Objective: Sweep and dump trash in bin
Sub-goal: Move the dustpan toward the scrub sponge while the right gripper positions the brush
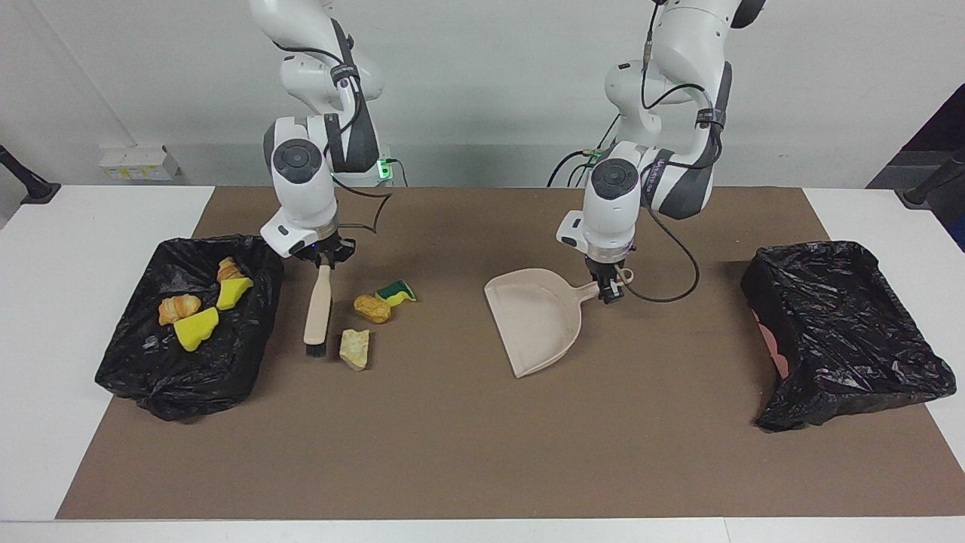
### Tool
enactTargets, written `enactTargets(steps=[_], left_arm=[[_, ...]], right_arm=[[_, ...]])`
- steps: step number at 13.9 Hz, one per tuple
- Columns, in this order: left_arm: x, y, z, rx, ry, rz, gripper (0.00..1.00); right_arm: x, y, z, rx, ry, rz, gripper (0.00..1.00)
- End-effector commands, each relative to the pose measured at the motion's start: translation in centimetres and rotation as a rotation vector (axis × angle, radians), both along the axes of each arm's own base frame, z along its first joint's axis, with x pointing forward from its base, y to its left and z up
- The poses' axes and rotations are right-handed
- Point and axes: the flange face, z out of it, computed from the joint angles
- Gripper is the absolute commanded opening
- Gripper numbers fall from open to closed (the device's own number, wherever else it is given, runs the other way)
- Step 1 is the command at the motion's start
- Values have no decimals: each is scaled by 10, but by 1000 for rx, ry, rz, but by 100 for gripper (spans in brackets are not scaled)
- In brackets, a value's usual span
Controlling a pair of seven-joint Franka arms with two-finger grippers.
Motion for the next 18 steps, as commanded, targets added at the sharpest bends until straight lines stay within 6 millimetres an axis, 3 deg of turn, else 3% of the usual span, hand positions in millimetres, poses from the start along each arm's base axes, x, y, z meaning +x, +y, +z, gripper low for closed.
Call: enactTargets(steps=[1, 5, 7, 8, 9, 11, 12, 16, 18], left_arm=[[-15, 10, 3, 27, -22, -28, 39], [-12, 9, 7, 24, -28, -22, 59], [-13, 12, 6, 38, -12, -15, 57], [-13, 14, 8, 48, -3, -10, 53], [-11, 16, 11, 50, -6, -6, 43], [-11, 17, 10, 60, -9, -13, 5], [-10, 16, 12, 71, -22, -28, 0], [-8, 14, 14, 109, -59, -82, 0], [-5, 10, 18, 140, -94, -124, 0]], right_arm=[[0, 11, -14, 15, -1, 44, 0], [-5, 60, -27, 55, 25, 117, 0], [-9, 88, -26, 86, 35, 141, 0], [-13, 109, -27, 110, 41, 158, 0], [-16, 124, -26, 132, 46, 163, 0], [-17, 129, -26, 137, 56, 166, 0], [-17, 129, -25, 137, 54, 166, 0], [-17, 129, -26, 141, 55, 163, 0], [-20, 146, -23, 163, 52, 169, 0]])
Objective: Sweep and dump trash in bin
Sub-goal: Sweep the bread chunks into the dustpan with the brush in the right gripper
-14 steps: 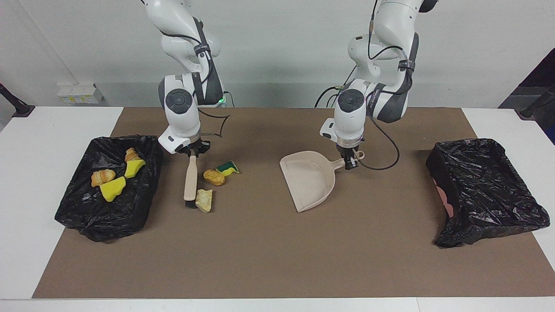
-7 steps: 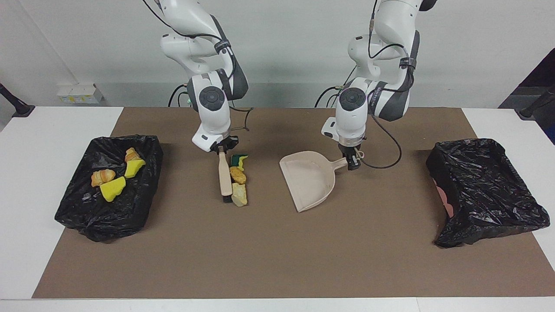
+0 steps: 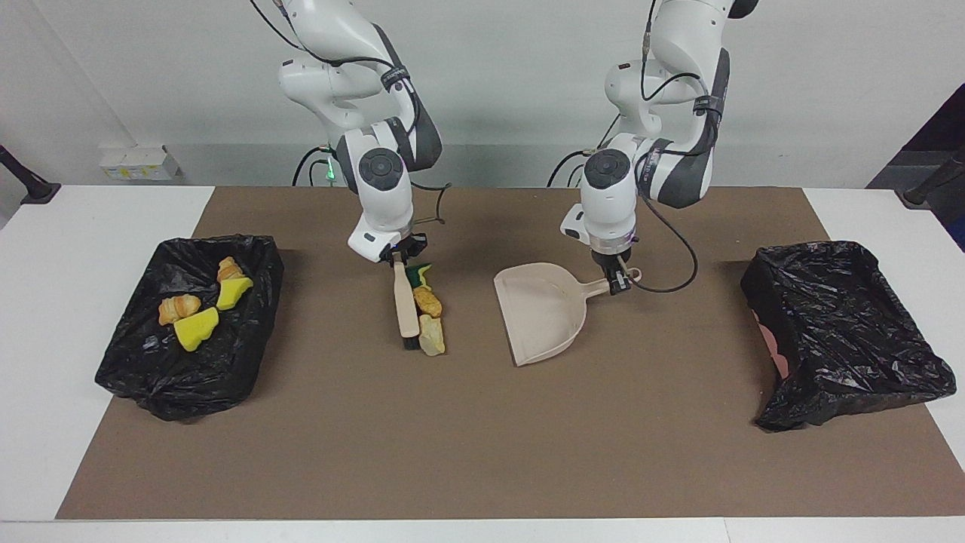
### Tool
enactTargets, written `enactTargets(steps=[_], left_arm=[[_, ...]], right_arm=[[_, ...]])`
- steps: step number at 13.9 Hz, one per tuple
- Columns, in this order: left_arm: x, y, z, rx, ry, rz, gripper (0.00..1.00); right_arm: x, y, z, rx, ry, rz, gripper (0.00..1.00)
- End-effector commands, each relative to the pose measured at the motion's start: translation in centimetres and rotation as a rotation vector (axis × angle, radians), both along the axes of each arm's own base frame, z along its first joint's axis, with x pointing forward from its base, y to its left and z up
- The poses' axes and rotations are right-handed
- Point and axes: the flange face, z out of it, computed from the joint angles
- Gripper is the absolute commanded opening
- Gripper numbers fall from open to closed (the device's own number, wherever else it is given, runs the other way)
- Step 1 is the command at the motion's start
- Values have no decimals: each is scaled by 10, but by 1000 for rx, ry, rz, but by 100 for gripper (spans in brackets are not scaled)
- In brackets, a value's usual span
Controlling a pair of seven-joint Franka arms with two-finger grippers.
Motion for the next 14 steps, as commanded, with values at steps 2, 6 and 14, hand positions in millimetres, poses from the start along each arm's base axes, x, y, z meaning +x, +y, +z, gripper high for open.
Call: enactTargets(steps=[2, 6, 14], left_arm=[[-2, -2, 8, 37, -42, -53, 0], [-9, -4, 7, 47, -39, -47, 0], [-18, -8, 2, 44, -69, 54, 0]], right_arm=[[4, 33, -5, 45, 17, 26, 0], [-2, 95, 4, 146, 28, 35, 0], [-26, 173, 32, 392, 36, -77, 0]])
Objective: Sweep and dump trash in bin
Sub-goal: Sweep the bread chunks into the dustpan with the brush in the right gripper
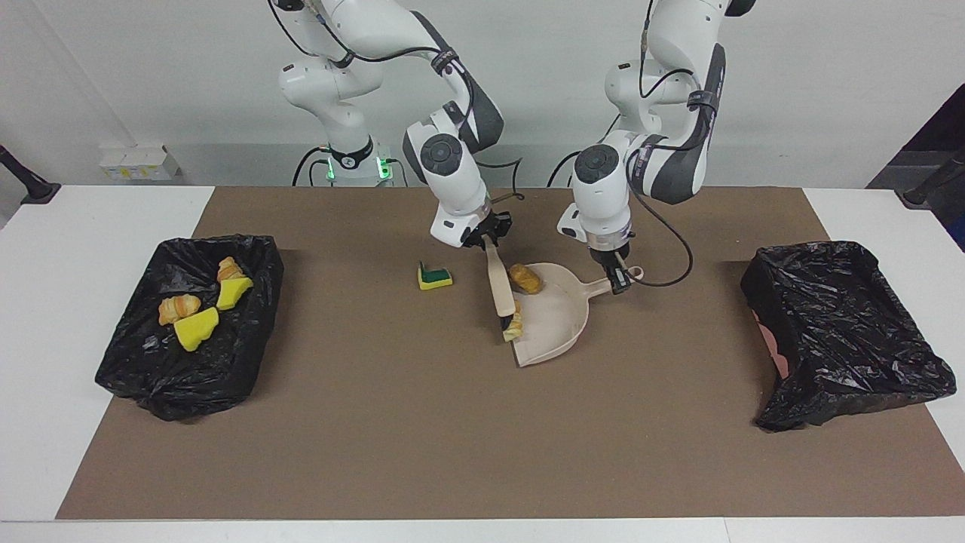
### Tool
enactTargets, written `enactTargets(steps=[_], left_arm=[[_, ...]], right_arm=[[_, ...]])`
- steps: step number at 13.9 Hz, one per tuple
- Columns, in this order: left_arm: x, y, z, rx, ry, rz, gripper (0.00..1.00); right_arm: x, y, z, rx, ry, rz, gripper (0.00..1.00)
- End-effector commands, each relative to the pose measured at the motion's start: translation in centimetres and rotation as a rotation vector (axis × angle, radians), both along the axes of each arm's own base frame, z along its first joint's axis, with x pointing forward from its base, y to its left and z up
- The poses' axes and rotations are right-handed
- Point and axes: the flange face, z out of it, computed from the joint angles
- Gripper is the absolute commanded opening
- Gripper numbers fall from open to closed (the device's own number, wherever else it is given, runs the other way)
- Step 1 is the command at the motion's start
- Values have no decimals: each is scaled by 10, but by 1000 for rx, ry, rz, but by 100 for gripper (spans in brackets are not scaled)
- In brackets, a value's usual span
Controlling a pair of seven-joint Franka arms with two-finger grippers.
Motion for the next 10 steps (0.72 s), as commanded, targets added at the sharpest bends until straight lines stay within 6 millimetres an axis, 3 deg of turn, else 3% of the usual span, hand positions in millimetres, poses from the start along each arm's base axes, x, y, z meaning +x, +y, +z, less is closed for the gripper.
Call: enactTargets(steps=[1, 2, 6, 10], left_arm=[[-10, -4, 1, 13, -36, 18, 0], [-10, -3, 1, 14, -33, 12, 0], [-8, 1, 1, 17, -19, -23, 0], [-12, 0, -1, 24, -6, -50, 0]], right_arm=[[4, 5, 15, 32, 28, -28, 0], [5, -2, 20, 17, 57, -23, 0], [15, -73, 57, -105, 128, -53, 0], [8, -127, 53, -287, 179, -152, 0]])
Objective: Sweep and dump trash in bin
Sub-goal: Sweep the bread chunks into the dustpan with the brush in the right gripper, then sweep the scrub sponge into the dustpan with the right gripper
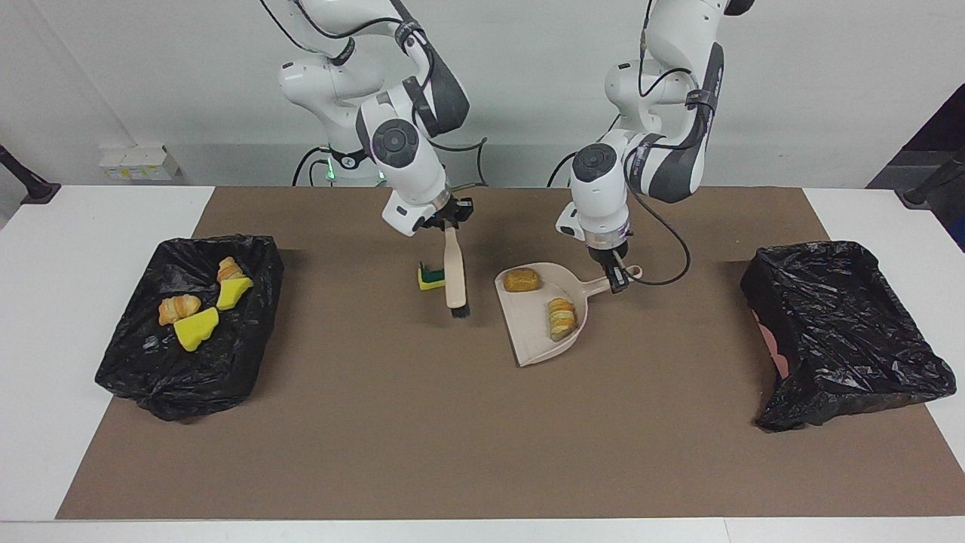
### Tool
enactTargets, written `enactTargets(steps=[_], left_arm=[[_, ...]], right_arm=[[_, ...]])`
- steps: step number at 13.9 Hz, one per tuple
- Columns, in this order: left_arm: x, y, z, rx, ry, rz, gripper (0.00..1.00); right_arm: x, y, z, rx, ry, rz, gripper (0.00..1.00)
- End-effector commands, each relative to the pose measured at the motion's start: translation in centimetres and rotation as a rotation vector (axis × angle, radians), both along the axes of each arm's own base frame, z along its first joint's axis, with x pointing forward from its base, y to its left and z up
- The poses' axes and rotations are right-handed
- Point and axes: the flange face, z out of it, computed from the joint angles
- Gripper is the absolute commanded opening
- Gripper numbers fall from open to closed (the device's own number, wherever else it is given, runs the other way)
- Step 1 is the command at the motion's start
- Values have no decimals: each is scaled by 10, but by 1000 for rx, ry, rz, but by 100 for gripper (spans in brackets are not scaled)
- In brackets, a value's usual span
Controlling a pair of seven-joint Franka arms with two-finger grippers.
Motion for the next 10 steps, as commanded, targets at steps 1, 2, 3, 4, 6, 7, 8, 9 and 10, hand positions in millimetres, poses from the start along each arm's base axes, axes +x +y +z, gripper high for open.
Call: enactTargets(steps=[1, 2, 3, 4, 6, 7, 8, 9, 10], left_arm=[[-14, 3, -3, 29, -4, -41, 0], [-20, 1, 0, 37, -11, -48, 0], [-26, -4, -1, 41, -10, -62, 0], [-29, -3, -3, 47, -8, -62, 0], [-41, -8, -6, 53, -8, -85, 0], [-42, -7, -8, 51, -8, -85, 0], [-43, -6, -9, 53, -5, -85, 0], [-43, -6, -9, 53, -5, -86, 0], [-42, -5, -9, 53, -4, -83, 0]], right_arm=[[-18, -33, -11, -109, 17, -91, 0], [-25, -44, -15, -134, 24, -124, 0], [-37, -48, -20, -162, 34, -168, 0], [-53, -47, -22, -201, 40, -221, 0], [-79, -45, -28, -248, 40, -276, 0], [-88, -47, -34, -259, 28, -300, 0], [-95, -49, -44, -258, 13, -307, 0], [-100, -39, -56, -249, -11, -286, 0], [-101, -28, -71, -237, -30, -268, 0]])
